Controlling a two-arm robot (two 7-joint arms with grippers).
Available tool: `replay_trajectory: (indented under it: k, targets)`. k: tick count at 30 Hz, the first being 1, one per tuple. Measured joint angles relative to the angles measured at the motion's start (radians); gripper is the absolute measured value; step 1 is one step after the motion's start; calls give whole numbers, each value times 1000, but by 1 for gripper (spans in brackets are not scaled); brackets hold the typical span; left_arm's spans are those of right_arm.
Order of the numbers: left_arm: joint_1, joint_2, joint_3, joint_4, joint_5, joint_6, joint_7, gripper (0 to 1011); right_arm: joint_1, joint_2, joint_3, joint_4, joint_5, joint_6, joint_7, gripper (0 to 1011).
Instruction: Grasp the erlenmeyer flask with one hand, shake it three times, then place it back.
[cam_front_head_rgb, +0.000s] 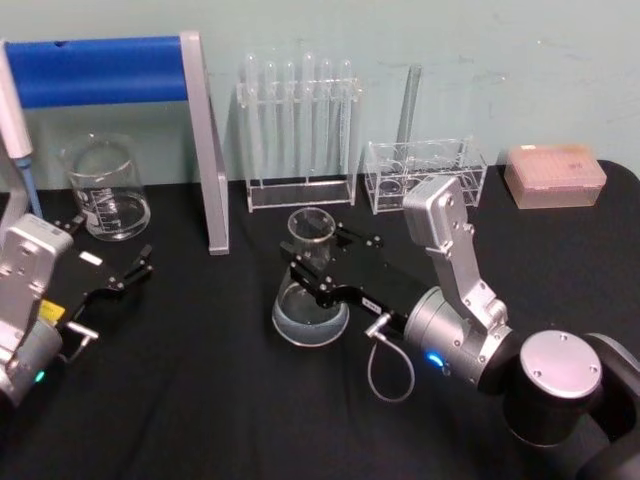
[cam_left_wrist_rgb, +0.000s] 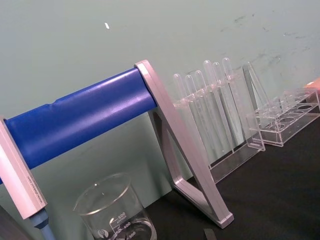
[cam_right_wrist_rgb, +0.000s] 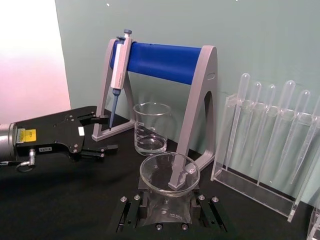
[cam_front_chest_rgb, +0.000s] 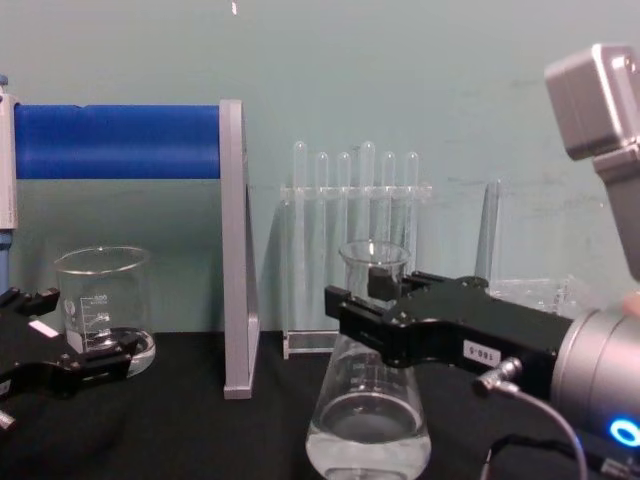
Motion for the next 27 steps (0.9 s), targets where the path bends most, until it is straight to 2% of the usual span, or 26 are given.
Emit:
replay_trajectory:
  k: [27]
  targets:
    - [0, 0, 0, 0, 0, 0, 0, 1001, 2, -30, -2, 74, -23, -25, 9, 457]
